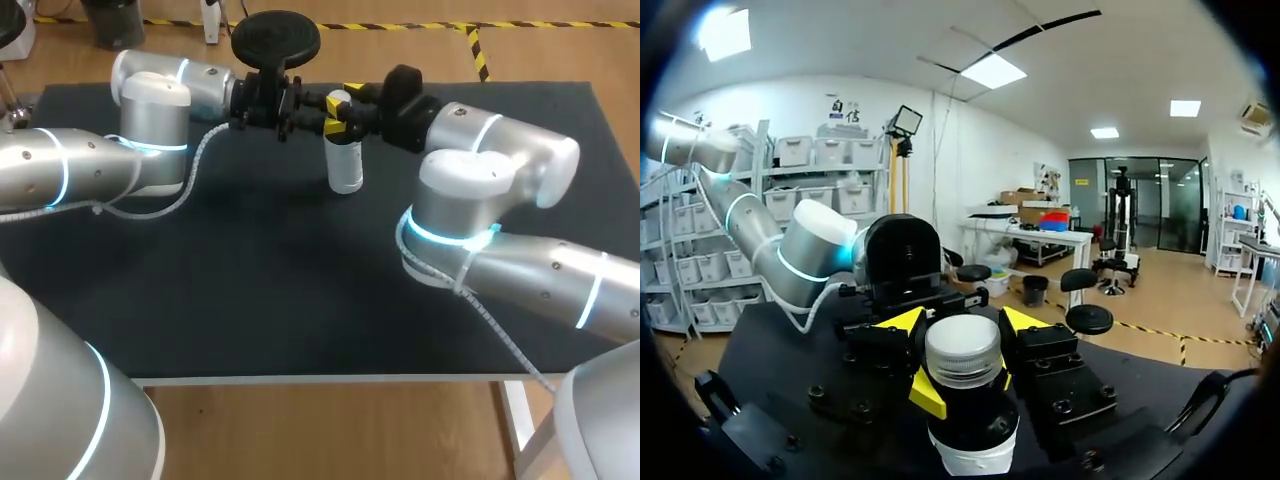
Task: Unscrew the bottle cap
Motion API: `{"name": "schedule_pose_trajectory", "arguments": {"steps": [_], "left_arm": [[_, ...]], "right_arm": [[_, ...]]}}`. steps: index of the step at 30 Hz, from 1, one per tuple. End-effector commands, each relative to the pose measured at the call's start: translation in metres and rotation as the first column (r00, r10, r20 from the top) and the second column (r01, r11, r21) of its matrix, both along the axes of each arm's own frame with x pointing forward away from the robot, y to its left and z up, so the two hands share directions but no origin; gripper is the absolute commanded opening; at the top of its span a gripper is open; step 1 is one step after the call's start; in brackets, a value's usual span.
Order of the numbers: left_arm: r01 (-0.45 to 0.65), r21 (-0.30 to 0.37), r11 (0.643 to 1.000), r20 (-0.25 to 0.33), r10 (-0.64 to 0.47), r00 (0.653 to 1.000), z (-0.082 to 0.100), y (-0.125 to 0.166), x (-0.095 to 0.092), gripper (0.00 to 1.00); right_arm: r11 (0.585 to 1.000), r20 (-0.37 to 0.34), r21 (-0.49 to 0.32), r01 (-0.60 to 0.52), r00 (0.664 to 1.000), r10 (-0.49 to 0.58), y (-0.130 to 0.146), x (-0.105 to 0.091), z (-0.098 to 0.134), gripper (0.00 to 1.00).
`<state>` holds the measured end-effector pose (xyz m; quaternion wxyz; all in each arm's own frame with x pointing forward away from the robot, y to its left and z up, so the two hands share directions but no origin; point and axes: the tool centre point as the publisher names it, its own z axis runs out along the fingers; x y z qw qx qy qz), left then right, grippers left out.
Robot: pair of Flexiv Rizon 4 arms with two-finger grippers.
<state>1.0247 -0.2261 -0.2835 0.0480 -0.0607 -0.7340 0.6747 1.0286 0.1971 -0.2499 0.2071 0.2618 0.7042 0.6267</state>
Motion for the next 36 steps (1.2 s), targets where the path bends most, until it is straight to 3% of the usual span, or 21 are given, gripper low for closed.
{"name": "schedule_pose_trajectory", "arguments": {"steps": [1,8,13,24,31,36], "left_arm": [[0.005,0.000,1.000,0.000,-0.005,1.000,0.001,-0.001,0.003,0.00],[0.005,0.000,1.000,0.000,-0.005,1.000,0.001,-0.001,0.003,0.00],[0.005,0.000,1.000,0.000,-0.005,1.000,0.001,-0.001,0.003,0.00],[0.005,0.000,1.000,0.000,-0.005,1.000,0.001,-0.001,0.003,0.00],[0.005,0.000,1.000,0.000,-0.005,1.000,0.001,-0.001,0.003,0.00],[0.005,0.000,1.000,0.000,-0.005,1.000,0.001,-0.001,0.003,0.00]], "right_arm": [[0.993,-0.007,0.030,-0.112,0.994,0.113,-0.013,0.004,-0.003,0.00],[0.970,-0.024,0.038,-0.241,0.970,0.242,-0.015,0.010,-0.006,0.00],[0.931,-0.021,0.015,-0.365,0.931,0.366,-0.012,0.014,-0.005,0.00],[0.768,-0.005,0.020,-0.640,0.768,0.641,-0.001,0.018,-0.005,0.00],[0.677,-0.006,0.031,-0.736,0.677,0.736,0.005,0.018,-0.006,0.00],[0.593,-0.001,0.040,-0.804,0.593,0.805,0.005,0.018,-0.005,0.00]]}}
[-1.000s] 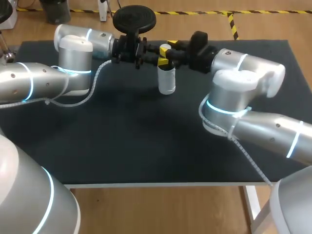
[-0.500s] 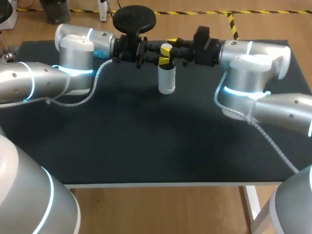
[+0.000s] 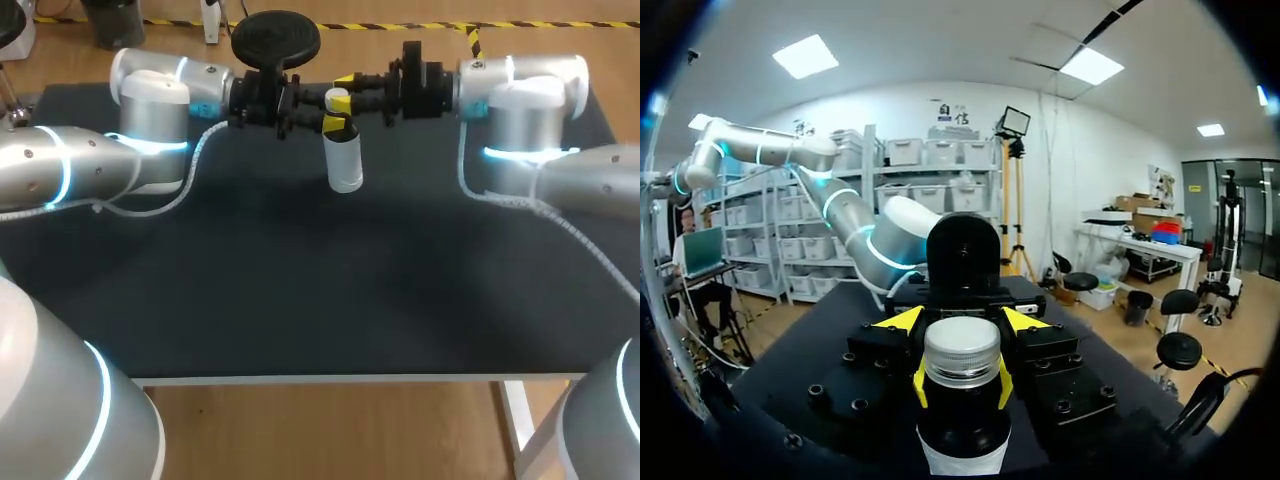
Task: Unscrew the bottle cap
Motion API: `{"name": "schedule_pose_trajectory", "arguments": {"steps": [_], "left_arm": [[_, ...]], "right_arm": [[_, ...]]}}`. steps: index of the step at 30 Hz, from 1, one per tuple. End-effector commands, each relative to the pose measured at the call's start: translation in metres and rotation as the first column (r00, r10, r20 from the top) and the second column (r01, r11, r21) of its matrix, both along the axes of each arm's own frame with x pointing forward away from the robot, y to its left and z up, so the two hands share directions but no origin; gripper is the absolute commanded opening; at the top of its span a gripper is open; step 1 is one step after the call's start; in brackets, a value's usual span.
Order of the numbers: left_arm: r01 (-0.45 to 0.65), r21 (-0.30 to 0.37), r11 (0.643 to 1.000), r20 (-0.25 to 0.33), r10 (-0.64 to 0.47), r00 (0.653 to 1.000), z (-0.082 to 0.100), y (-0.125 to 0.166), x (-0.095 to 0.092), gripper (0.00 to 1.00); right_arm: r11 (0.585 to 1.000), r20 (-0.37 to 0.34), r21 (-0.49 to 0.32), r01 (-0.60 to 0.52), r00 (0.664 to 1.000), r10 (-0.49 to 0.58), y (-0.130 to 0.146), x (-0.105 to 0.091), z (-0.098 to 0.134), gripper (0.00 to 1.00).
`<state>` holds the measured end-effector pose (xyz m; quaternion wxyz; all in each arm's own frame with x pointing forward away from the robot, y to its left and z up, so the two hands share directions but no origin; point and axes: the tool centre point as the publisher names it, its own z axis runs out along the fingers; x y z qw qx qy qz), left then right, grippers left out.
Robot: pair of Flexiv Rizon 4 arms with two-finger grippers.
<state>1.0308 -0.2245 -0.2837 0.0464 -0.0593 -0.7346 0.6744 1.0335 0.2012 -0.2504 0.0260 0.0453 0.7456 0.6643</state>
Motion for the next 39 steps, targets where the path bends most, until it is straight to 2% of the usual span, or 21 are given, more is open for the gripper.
{"name": "schedule_pose_trajectory", "arguments": {"steps": [1,6,8,13,19,24,34,36,39], "left_arm": [[0.009,-0.001,1.000,-0.001,-0.009,1.000,0.001,-0.003,-0.003,0.00],[0.009,-0.001,1.000,-0.001,-0.009,1.000,0.001,-0.003,-0.003,0.00],[0.009,-0.001,1.000,-0.001,-0.009,1.000,0.001,-0.003,-0.003,0.00],[0.009,-0.001,1.000,-0.001,-0.009,1.000,0.001,-0.003,-0.003,0.00],[0.009,-0.001,1.000,-0.001,-0.009,1.000,0.001,-0.003,-0.003,0.00],[0.009,-0.001,1.000,-0.001,-0.009,1.000,0.001,-0.003,-0.003,0.00],[0.009,-0.001,1.000,-0.001,-0.009,1.000,0.001,-0.003,-0.003,0.00],[0.009,-0.001,1.000,-0.001,-0.009,1.000,0.001,-0.003,-0.003,0.00],[0.009,-0.001,1.000,-0.001,-0.009,1.000,0.001,-0.003,-0.003,0.00]], "right_arm": [[0.927,-0.043,0.021,-0.373,0.926,0.374,0.000,0.013,-0.004,0.00],[0.878,-0.044,0.049,-0.475,0.878,0.477,-0.002,0.013,-0.002,0.00],[0.877,-0.049,0.048,-0.478,0.876,0.480,-0.003,0.012,-0.001,0.00],[0.820,-0.045,0.063,-0.569,0.819,0.572,-0.003,0.011,-0.001,0.00],[0.783,-0.052,0.056,-0.620,0.781,0.622,-0.003,0.010,0.000,0.00],[0.754,-0.061,0.015,-0.657,0.752,0.656,-0.003,0.008,0.008,0.00],[0.728,-0.090,-0.040,-0.685,0.728,0.680,-0.008,0.006,0.031,0.00],[0.735,-0.089,-0.047,-0.677,0.736,0.672,-0.011,0.006,0.033,0.00],[0.775,-0.082,-0.055,-0.629,0.777,0.624,-0.022,0.006,0.033,0.00]]}}
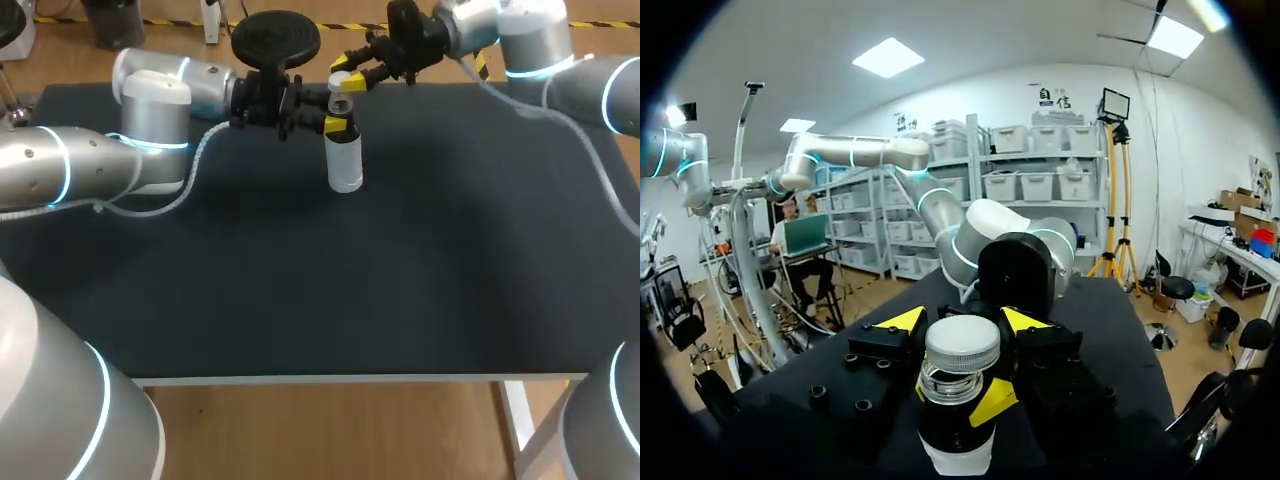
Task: Unscrew the bottle cap
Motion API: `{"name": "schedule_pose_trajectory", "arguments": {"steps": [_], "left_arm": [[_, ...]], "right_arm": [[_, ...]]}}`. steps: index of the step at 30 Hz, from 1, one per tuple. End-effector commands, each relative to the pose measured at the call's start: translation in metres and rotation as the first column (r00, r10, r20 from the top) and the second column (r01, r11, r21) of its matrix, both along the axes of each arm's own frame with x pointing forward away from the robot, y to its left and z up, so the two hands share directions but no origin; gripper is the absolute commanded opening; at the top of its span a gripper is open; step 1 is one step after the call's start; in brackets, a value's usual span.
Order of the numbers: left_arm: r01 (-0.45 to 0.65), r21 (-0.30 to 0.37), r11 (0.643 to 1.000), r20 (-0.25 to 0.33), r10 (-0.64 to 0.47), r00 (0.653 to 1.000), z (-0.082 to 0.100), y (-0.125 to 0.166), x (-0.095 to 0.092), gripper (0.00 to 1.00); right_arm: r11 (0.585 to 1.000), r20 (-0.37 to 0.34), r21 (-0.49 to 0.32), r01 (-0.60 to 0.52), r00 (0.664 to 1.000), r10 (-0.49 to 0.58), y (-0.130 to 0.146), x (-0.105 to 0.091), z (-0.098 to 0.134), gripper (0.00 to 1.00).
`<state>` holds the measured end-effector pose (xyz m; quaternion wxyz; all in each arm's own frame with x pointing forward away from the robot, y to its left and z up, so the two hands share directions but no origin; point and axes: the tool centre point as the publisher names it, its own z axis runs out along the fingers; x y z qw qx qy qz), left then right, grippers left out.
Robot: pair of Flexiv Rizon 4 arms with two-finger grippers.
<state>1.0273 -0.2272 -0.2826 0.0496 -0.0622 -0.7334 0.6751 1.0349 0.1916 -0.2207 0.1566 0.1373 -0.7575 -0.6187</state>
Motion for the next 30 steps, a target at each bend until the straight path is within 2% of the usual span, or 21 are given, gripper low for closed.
{"name": "schedule_pose_trajectory", "arguments": {"steps": [1,9,14,19,25,30], "left_arm": [[0.001,0.001,1.000,0.000,-0.001,1.000,0.000,0.000,0.000,0.00],[0.001,0.001,1.000,0.000,-0.001,1.000,0.000,0.000,0.000,0.00],[0.001,0.001,1.000,0.000,-0.001,1.000,0.000,0.000,0.000,0.00],[0.001,0.001,1.000,0.000,-0.001,1.000,0.000,0.000,0.000,0.00],[0.001,0.001,1.000,0.000,-0.001,1.000,0.000,0.000,0.000,0.00],[0.001,0.001,1.000,0.000,-0.001,1.000,0.000,0.000,0.000,0.00]], "right_arm": [[0.992,-0.025,-0.005,-0.126,0.992,0.126,-0.018,0.004,0.003,0.00],[0.996,-0.031,-0.029,0.083,0.996,-0.084,-0.072,-0.010,-0.012,0.00],[0.977,-0.057,-0.039,0.208,0.976,-0.210,-0.105,-0.022,-0.039,0.00],[0.942,-0.038,-0.003,0.334,0.942,-0.334,-0.133,-0.034,-0.072,0.00],[0.903,-0.034,0.048,0.428,0.904,-0.426,-0.162,-0.051,-0.114,0.00],[0.887,-0.061,0.068,0.456,0.890,-0.452,-0.178,-0.058,-0.140,0.00]]}}
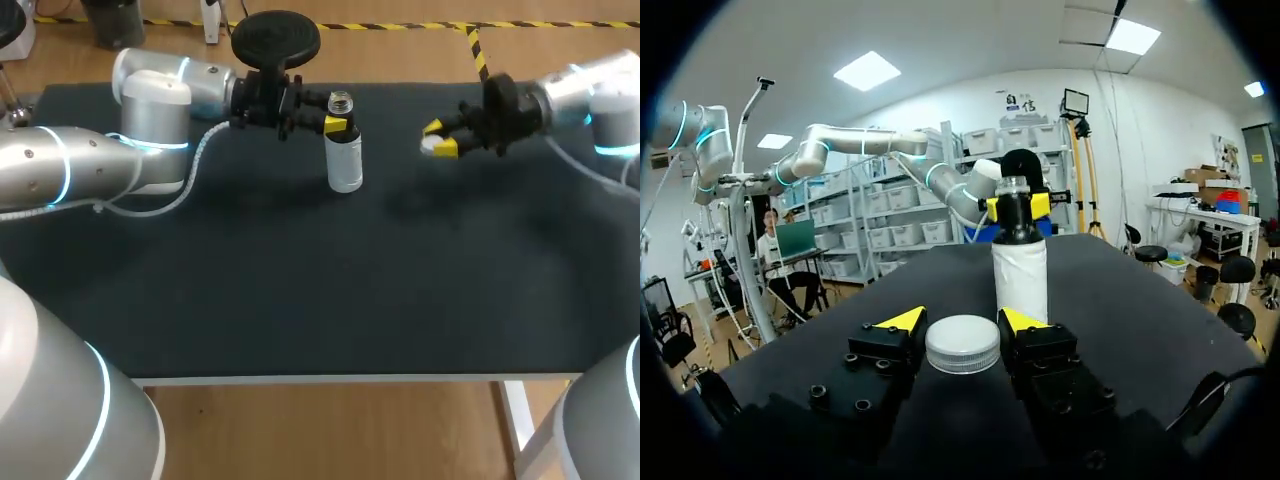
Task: Unscrew the bottle cap
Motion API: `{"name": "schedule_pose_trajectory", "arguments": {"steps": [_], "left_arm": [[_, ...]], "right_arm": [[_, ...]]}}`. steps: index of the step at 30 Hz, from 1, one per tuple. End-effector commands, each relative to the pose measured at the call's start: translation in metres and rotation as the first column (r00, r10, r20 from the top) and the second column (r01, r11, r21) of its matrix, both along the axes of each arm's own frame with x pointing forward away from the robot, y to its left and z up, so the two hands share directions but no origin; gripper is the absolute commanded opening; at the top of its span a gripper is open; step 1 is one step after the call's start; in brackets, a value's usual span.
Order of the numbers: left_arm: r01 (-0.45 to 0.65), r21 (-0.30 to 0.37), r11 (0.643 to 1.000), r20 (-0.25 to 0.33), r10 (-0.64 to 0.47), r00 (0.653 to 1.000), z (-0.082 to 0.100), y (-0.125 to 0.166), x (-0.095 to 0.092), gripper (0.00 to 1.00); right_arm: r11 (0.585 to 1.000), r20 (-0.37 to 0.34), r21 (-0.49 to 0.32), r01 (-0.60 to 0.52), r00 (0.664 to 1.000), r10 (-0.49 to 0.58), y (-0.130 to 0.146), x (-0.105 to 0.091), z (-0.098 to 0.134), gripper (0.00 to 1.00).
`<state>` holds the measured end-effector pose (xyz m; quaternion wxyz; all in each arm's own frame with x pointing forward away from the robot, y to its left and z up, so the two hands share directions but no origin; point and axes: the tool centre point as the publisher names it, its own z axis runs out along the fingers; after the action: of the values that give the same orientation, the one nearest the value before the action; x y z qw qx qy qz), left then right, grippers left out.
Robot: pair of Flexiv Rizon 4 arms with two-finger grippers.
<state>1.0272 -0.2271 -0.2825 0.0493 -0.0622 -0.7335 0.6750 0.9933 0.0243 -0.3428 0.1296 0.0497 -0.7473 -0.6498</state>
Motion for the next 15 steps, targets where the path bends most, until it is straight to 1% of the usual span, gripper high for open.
{"name": "schedule_pose_trajectory", "arguments": {"steps": [1,5,8,10,11,15], "left_arm": [[0.001,0.001,1.000,0.000,-0.001,1.000,0.000,0.000,0.000,0.00],[0.001,0.001,1.000,0.000,-0.001,1.000,0.000,0.000,0.000,0.00],[0.001,0.001,1.000,0.000,-0.001,1.000,0.000,0.000,0.000,0.00],[0.001,0.001,1.000,0.000,-0.001,1.000,0.000,0.000,0.000,0.00],[0.001,0.001,1.000,0.000,-0.001,1.000,0.000,0.000,0.000,0.00],[0.001,0.001,1.000,0.000,-0.001,1.000,0.000,0.000,0.000,0.00]], "right_arm": [[0.955,0.024,0.035,0.295,0.955,-0.296,-0.012,-0.017,-0.021,0.00],[0.954,-0.048,-0.009,0.300,0.953,-0.300,-0.014,-0.015,-0.037,0.00],[0.949,-0.080,-0.019,0.314,0.946,-0.315,-0.016,-0.014,-0.045,0.00],[0.947,-0.082,-0.016,0.321,0.944,-0.321,-0.016,-0.014,-0.046,0.85],[0.947,-0.082,-0.016,0.321,0.943,-0.322,-0.016,-0.013,-0.045,1.00],[0.945,-0.081,-0.019,0.327,0.941,-0.327,-0.015,-0.012,-0.042,1.00]]}}
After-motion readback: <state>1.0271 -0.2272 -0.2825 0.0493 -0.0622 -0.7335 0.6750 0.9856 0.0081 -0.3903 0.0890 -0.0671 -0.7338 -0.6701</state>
